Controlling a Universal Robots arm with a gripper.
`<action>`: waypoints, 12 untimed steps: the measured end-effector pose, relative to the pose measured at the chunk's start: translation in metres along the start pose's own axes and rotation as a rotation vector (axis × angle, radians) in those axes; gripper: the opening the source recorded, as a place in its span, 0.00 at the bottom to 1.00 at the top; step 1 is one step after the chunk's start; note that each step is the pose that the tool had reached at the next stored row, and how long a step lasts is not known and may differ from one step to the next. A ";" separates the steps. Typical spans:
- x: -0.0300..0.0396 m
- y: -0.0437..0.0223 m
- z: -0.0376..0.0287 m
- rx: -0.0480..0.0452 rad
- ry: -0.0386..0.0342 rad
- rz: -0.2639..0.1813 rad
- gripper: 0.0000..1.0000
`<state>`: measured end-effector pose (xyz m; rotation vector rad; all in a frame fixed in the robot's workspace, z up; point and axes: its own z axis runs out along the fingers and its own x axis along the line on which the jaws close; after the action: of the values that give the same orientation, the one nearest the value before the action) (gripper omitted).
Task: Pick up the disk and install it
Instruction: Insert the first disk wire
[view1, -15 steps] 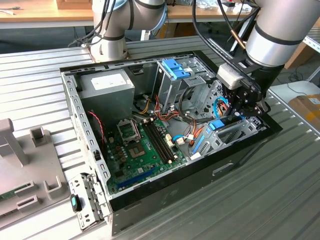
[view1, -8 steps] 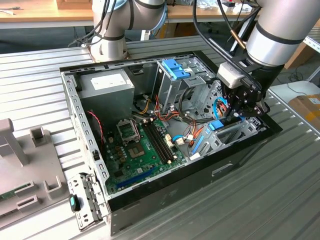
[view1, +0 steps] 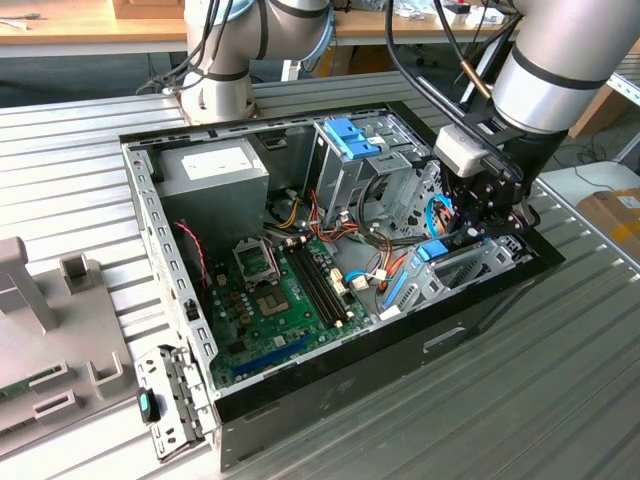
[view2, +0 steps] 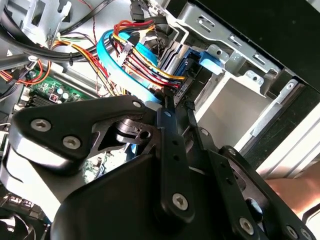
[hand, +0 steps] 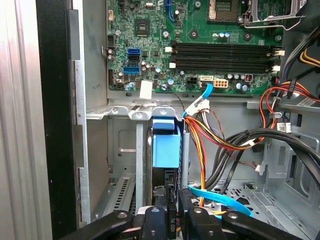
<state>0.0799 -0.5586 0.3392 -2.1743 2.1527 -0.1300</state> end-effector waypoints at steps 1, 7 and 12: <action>0.0000 0.0000 -0.0004 -0.0001 0.0002 0.000 0.24; 0.0000 -0.0012 -0.0082 0.0000 -0.0005 0.000 0.24; 0.0000 -0.0116 -0.0129 -0.0011 -0.0054 -0.003 0.24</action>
<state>0.0899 -0.5584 0.3534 -2.1758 2.1475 -0.1231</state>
